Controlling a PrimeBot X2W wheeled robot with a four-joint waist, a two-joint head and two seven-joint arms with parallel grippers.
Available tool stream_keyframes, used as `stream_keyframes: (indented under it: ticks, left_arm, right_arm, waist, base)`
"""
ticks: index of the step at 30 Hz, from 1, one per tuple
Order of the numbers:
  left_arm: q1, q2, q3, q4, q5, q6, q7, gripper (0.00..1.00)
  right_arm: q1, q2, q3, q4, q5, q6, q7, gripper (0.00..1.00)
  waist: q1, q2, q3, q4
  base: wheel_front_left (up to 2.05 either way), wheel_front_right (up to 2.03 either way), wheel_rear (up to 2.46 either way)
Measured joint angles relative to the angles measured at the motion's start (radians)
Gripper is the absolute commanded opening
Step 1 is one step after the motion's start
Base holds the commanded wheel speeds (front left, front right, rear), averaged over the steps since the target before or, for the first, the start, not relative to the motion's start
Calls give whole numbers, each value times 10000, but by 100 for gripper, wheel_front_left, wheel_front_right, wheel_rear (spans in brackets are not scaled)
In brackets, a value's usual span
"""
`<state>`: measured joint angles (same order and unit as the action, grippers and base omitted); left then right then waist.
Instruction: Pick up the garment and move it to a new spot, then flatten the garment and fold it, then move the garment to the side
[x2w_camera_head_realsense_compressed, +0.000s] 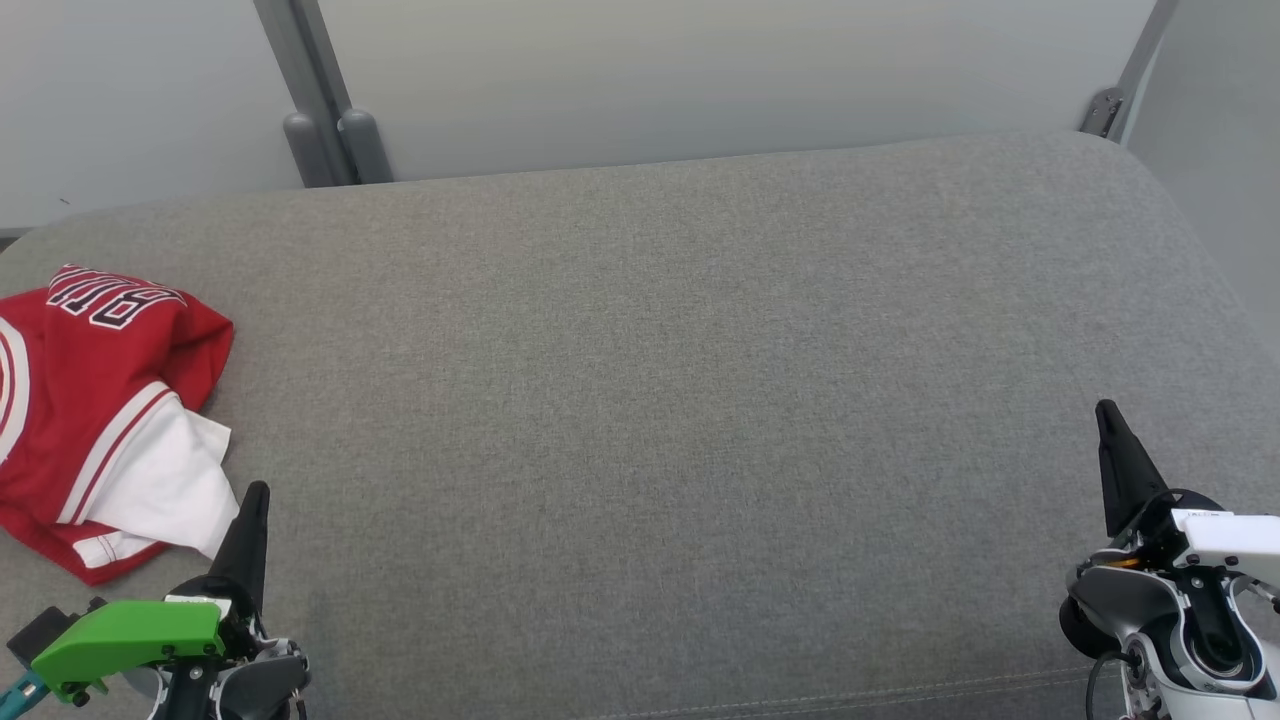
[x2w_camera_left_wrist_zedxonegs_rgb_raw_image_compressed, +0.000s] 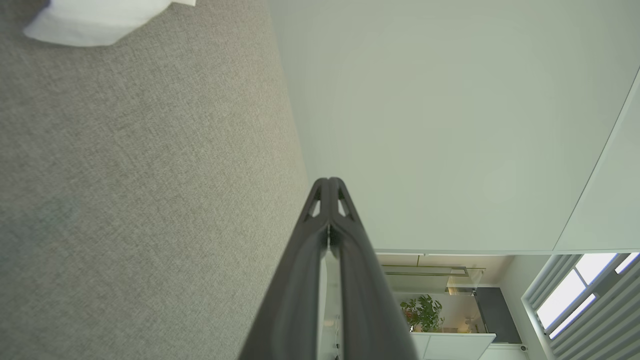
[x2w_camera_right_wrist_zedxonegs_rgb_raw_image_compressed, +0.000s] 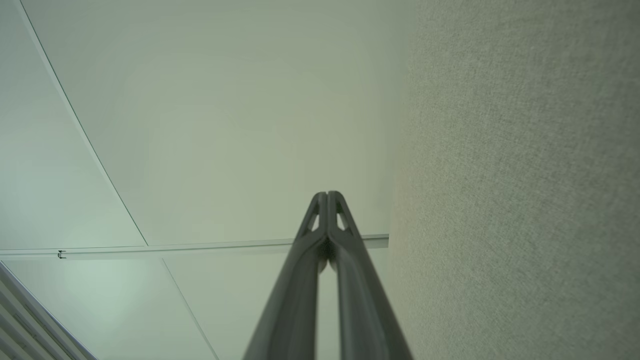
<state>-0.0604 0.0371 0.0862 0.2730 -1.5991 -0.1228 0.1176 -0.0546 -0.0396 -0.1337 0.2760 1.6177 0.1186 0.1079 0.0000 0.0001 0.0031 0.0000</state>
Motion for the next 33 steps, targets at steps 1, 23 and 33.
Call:
stream_keyframes:
  ticks: [1, 23, 33]
  left_arm:
    - [0, 0, 0, 0, 0, 0, 0, 0]
    - [429, -201, -25, 483, 4, 12, 2, 100]
    - [490, -217, -123, 364, 6, 12, -146, 100]
  right_arm:
    - [0, 0, 0, 0, 0, 0, 0, 0]
    - [452, 230, 42, 489, 4, -58, -2, 100]
    - [508, 253, 232, 305, 4, -56, -199, 100]
  waist:
    - [0, 0, 0, 0]
    - [0, 0, 0, 0]
    - [0, 0, 9, -4]
  base:
    - [0, 0, 0]
    - [0, 0, 0]
    - [0, 0, 0]
